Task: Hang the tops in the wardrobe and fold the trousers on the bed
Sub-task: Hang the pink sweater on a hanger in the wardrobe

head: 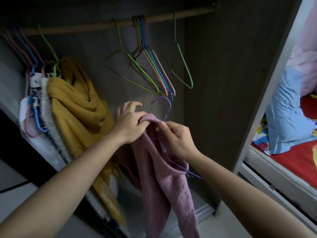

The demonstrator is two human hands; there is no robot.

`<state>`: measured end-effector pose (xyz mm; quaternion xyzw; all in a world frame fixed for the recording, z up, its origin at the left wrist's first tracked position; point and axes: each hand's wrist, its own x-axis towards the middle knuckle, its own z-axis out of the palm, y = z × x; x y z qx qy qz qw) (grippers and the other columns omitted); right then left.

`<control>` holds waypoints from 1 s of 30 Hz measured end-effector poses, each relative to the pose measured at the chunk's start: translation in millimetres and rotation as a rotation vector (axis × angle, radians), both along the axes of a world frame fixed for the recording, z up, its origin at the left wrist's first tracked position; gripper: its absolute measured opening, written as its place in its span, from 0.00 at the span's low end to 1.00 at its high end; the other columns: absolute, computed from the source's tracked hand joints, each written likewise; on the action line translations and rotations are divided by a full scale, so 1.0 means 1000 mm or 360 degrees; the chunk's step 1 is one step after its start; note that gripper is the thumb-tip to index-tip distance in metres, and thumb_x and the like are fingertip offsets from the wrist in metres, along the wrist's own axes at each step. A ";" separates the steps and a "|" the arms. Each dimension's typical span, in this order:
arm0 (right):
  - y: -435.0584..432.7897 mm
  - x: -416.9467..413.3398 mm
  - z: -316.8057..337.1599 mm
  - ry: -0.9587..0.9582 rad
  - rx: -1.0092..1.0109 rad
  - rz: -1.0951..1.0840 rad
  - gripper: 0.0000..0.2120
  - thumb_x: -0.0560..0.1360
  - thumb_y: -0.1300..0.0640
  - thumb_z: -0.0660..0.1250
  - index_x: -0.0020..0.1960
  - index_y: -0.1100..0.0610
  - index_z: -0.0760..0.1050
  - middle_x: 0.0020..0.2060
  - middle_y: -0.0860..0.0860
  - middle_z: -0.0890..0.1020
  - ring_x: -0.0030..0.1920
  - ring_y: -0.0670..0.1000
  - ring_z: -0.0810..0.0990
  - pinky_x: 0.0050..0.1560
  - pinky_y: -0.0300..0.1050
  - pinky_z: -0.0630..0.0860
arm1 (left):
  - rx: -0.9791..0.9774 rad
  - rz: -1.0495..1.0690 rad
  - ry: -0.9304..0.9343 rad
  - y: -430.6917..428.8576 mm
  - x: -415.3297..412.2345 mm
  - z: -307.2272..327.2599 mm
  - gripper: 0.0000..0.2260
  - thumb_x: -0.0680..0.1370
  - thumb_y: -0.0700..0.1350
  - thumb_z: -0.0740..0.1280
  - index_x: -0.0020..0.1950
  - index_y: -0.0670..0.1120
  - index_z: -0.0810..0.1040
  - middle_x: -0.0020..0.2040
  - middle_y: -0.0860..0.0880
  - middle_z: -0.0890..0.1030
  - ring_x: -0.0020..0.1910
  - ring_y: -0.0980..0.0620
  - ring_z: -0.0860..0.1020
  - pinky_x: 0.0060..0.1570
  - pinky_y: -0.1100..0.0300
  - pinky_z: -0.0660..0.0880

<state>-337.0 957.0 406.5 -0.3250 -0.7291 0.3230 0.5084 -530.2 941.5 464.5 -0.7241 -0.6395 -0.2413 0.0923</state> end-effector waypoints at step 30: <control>-0.008 0.061 -0.011 -0.0263 -0.0943 0.0940 0.28 0.81 0.45 0.60 0.64 0.69 0.75 0.56 0.56 0.80 0.58 0.53 0.77 0.64 0.52 0.71 | 0.0342 0.0162 -0.1027 0.022 0.010 0.040 0.22 0.70 0.57 0.63 0.22 0.44 0.68 0.22 0.52 0.62 0.20 0.62 0.64 0.24 0.64 0.59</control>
